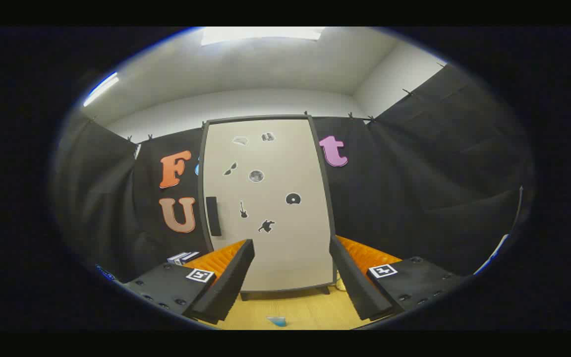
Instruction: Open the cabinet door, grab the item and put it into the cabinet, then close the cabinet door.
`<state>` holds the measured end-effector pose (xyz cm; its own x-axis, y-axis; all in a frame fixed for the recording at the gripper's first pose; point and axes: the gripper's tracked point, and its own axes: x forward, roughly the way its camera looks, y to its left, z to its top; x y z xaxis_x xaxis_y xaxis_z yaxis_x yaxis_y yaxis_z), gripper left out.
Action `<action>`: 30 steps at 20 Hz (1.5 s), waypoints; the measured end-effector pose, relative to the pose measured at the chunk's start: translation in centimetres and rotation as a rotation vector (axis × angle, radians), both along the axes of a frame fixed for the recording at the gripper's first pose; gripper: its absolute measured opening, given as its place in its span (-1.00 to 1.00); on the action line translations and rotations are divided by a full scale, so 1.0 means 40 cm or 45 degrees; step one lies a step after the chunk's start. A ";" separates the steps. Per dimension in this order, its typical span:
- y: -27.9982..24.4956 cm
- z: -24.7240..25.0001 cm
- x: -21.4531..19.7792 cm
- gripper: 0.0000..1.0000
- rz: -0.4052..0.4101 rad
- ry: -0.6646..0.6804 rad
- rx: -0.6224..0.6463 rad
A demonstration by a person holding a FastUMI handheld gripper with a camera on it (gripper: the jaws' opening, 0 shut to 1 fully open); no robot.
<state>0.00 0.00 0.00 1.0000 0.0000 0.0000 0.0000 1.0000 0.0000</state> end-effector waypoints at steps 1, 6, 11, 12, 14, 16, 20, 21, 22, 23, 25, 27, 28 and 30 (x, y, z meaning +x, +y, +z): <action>0.000 -0.001 -0.002 0.95 0.000 0.000 0.001; 0.009 -0.009 0.006 0.95 0.011 0.006 0.015; 0.019 -0.007 0.004 0.95 0.022 0.004 0.010; 0.021 -0.009 0.005 0.95 0.023 0.004 0.010; 0.026 -0.009 0.007 0.95 0.027 0.005 0.010; 0.033 -0.006 0.011 0.95 0.032 0.002 0.011; 0.068 0.007 0.041 0.95 0.061 0.000 0.007; 0.082 0.006 0.052 0.95 0.073 0.003 0.004; 0.098 0.009 0.066 0.95 0.089 0.006 0.001; 0.119 0.014 0.080 0.95 0.109 0.008 -0.001; 0.159 0.025 0.121 0.95 0.128 0.016 -0.008; 0.196 0.039 0.177 0.95 0.117 0.030 -0.031; 0.221 0.041 0.207 0.95 0.118 0.042 -0.047; 0.288 0.052 0.265 0.95 0.162 0.044 -0.077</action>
<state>10.58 11.54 2.08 0.9913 0.1259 -0.0386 -0.1280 0.9901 -0.0578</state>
